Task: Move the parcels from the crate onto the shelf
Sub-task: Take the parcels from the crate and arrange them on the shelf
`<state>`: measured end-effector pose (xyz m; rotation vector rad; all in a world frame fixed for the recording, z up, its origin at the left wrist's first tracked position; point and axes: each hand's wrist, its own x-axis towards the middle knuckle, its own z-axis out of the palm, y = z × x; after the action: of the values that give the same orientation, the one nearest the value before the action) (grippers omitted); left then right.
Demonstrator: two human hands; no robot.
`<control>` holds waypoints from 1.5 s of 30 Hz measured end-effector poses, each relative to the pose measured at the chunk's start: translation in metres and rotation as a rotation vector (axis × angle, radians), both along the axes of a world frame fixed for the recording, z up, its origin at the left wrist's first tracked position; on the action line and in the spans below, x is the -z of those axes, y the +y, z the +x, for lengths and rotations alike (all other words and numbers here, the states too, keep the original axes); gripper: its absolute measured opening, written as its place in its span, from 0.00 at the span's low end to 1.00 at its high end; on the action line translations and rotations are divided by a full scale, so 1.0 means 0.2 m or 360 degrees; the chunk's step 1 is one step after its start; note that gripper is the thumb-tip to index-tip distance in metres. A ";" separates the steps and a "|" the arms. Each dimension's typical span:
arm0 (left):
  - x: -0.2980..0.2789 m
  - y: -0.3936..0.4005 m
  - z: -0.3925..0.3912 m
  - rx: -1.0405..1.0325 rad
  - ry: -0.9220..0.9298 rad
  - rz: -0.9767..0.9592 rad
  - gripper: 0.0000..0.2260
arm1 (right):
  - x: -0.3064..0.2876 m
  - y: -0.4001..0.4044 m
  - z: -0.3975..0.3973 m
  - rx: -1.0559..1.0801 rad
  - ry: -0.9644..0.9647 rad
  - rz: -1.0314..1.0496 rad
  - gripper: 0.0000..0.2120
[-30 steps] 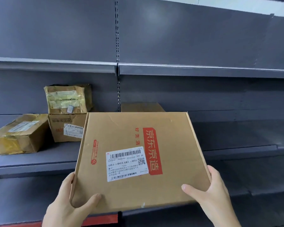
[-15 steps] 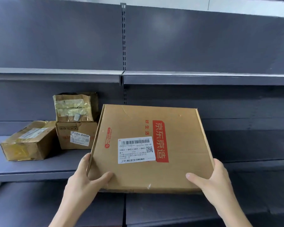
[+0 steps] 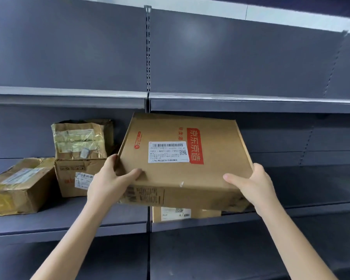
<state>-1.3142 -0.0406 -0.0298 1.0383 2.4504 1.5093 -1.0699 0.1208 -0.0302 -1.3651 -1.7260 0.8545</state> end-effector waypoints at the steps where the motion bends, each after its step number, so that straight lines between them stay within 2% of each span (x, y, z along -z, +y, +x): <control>1: -0.02 0.04 -0.01 -0.0019 0.0026 -0.0005 0.33 | -0.03 0.03 -0.02 0.0008 -0.0004 0.0018 0.37; 8: -0.09 0.20 -0.12 -0.0211 0.0107 0.0020 0.30 | -0.20 0.16 -0.13 0.0012 0.0095 0.0216 0.40; 15: -0.10 0.29 -0.15 -0.0270 0.0142 -0.0067 0.28 | -0.17 0.20 -0.15 0.0029 0.0150 0.0295 0.38; 19: -0.11 0.34 -0.18 -0.0209 0.0138 -0.0116 0.29 | -0.16 0.21 -0.15 0.0029 0.0229 0.0317 0.37; 23: -0.13 0.38 -0.21 -0.0067 0.0070 -0.0063 0.34 | -0.13 0.20 -0.15 0.0048 0.0318 0.0331 0.37; 26: -0.16 0.39 -0.20 -0.0096 0.0041 -0.0022 0.35 | -0.12 0.19 -0.14 0.0058 0.0325 0.0345 0.37; 31: -0.13 0.34 -0.04 -0.0446 0.0407 -0.0131 0.34 | -0.10 0.18 -0.15 0.0058 0.0299 0.0355 0.38; 36: -0.07 0.39 0.27 -0.0102 0.0774 -0.0144 0.30 | -0.09 0.15 -0.13 0.0037 0.0270 0.0369 0.36; 40: -0.01 0.49 0.42 0.0144 0.0866 -0.0118 0.28 | -0.08 0.11 -0.11 -0.0010 0.0274 0.0409 0.33; 45: 0.02 0.59 0.44 0.0210 0.0900 -0.0121 0.24 | -0.05 0.06 -0.11 -0.0037 0.0288 0.0494 0.31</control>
<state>-1.2263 0.0774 -0.0348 1.7704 2.6735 1.1909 -1.0915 0.1335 -0.0205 -1.0320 -1.6557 0.6670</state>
